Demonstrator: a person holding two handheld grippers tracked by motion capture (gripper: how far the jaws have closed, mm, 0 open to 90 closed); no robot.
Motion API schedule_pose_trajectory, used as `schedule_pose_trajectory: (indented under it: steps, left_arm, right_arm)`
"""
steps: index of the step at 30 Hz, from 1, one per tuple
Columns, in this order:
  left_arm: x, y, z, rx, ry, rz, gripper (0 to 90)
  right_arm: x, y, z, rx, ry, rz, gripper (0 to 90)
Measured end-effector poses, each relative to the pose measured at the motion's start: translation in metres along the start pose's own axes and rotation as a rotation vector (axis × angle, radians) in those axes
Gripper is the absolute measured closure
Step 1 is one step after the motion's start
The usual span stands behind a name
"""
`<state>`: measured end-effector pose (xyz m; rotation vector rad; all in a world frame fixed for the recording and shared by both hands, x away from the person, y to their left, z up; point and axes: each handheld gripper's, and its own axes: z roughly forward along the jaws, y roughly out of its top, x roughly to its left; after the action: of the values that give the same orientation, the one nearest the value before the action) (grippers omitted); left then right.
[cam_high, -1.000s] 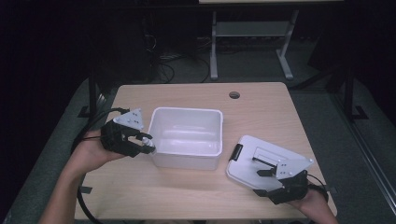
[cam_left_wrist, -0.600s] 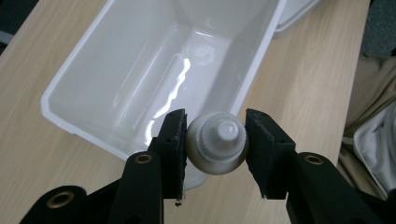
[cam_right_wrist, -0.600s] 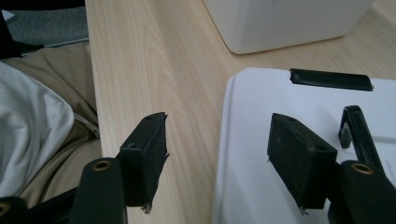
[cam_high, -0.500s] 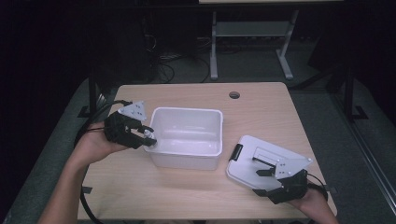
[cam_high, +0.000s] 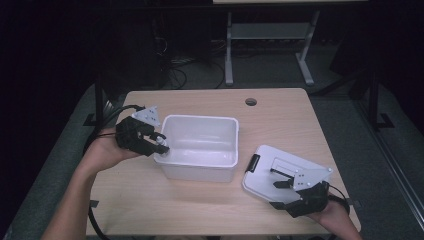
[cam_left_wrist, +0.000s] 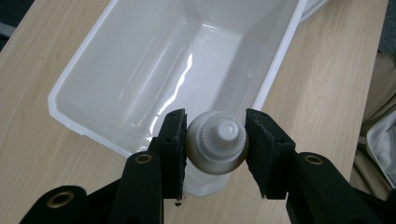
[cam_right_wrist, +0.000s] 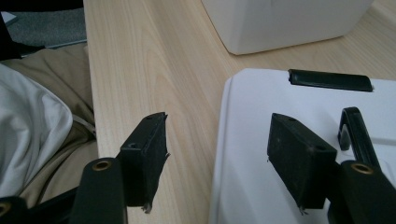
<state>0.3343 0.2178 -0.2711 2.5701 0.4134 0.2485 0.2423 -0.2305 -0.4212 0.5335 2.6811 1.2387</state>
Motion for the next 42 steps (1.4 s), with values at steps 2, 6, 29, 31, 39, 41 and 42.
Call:
schedule_pose_trajectory:
  steps: [2,6,29,31,39,41,42]
  left_arm:
    - [0.002,0.000,0.001,-0.003,-0.003,-0.002,59.9]
    - [0.004,0.000,0.002,-0.005,-0.006,-0.004,59.9]
    - [0.008,-0.012,0.009,-0.020,-0.016,-0.025,59.9]
    - [0.009,-0.014,0.010,-0.026,-0.018,-0.029,59.9]
    - [0.011,-0.020,0.017,-0.019,-0.027,-0.043,59.9]
    - [0.011,-0.020,0.019,-0.021,-0.024,-0.042,59.9]
    - [0.011,-0.021,0.020,-0.034,-0.028,-0.049,59.9]
  right_arm:
    - [0.000,0.000,0.000,0.000,-0.001,-0.003,37.1]
    - [-0.001,-0.001,0.000,0.000,0.000,-0.006,37.2]
    - [-0.002,-0.002,0.002,0.005,0.004,-0.002,37.5]
    - [-0.002,-0.003,0.002,0.007,0.003,-0.001,37.6]
    - [-0.002,-0.003,0.003,0.009,0.005,-0.005,37.9]
    - [-0.002,-0.003,0.003,0.009,0.004,-0.003,37.8]
    - [-0.002,-0.002,0.003,0.008,0.004,-0.003,37.8]
